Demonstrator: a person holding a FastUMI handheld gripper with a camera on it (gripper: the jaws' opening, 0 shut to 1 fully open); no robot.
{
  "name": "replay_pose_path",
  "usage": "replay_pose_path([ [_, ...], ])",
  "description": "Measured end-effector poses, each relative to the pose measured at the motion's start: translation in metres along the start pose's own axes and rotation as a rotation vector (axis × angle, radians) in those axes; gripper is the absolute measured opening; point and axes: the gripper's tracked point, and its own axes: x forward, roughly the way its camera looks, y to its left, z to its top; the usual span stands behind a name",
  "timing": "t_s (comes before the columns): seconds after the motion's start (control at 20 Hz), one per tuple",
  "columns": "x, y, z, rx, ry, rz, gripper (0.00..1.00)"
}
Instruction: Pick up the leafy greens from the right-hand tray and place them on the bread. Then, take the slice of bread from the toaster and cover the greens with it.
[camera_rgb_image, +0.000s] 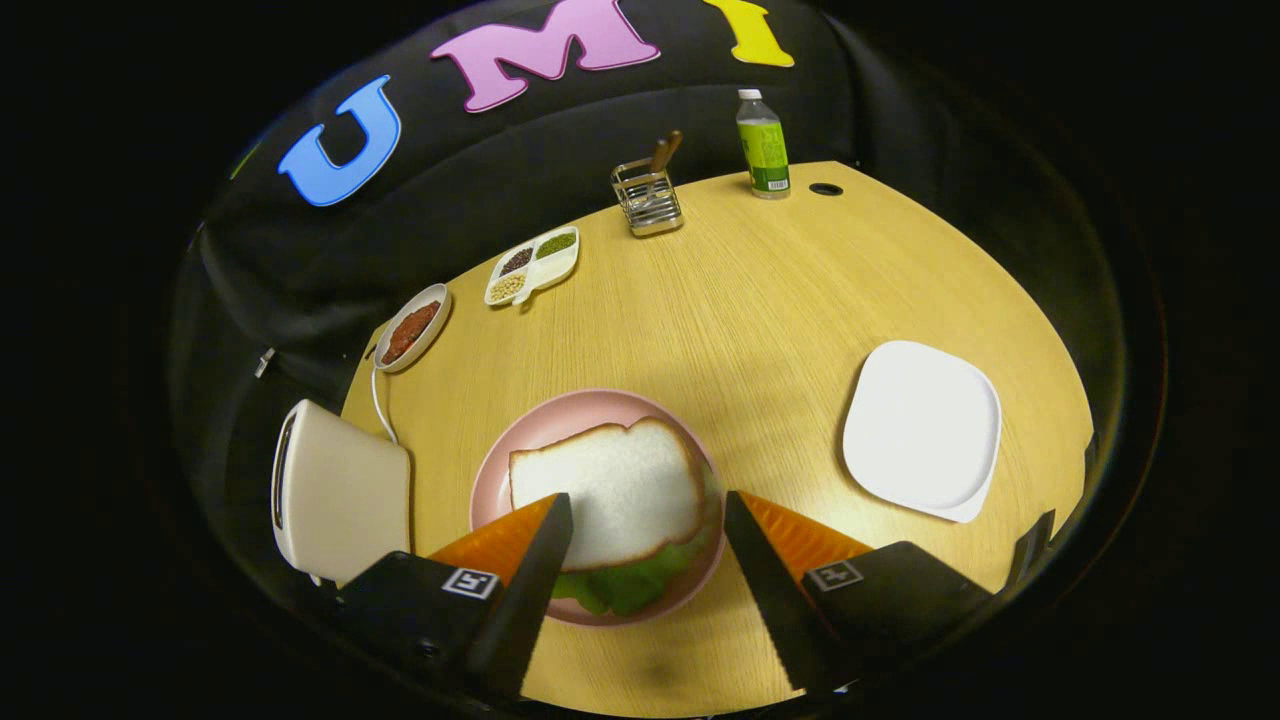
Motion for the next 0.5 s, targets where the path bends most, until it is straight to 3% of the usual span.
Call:
replay_pose_path([
  [0.05,-0.009,0.001,0.006,-0.018,-0.025,-0.006,0.99],
  [0.5,-0.126,0.031,0.087,-0.201,-0.375,0.008,0.99],
])
